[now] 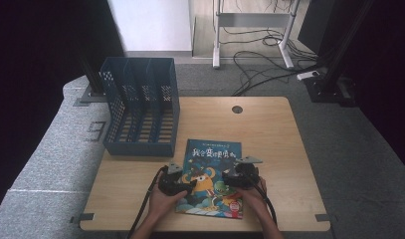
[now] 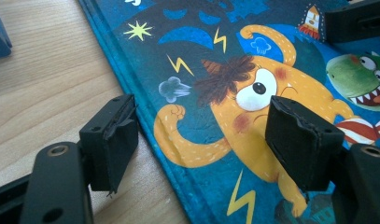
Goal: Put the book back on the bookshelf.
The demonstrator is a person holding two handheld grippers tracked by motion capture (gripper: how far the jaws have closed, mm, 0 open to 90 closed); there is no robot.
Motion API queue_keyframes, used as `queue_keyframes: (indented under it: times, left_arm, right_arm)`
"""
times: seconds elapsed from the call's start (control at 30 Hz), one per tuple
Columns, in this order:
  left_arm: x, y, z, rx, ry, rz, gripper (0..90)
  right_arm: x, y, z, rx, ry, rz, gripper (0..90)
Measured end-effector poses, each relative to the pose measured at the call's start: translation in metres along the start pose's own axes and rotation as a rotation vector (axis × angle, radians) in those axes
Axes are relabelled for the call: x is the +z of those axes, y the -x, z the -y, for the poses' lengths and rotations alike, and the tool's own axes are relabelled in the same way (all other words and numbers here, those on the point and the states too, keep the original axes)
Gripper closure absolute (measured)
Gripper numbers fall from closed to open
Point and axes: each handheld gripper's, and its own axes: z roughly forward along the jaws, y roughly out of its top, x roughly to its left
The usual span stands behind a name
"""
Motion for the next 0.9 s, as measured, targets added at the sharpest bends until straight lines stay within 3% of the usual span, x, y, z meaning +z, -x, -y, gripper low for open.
queue_keyframes:
  times: [0.37, 0.6, 0.9]
  left_arm:
    - [0.0003, 0.0011, 0.0003, 0.009, -0.001, -0.007, 25.4]
    - [0.0003, 0.0014, 0.0007, 0.011, 0.001, -0.008, 25.3]
    - [0.0003, 0.0012, 0.0011, 0.014, 0.004, -0.007, 25.3]
  right_arm:
    - [-0.0014, 0.0004, -0.0019, 0.024, 0.003, 0.002, 16.0]
    - [-0.0060, 0.0052, -0.0043, 0.082, 0.014, -0.045, 16.7]
    - [-0.0059, 0.0062, -0.0046, 0.082, 0.012, -0.047, 17.7]
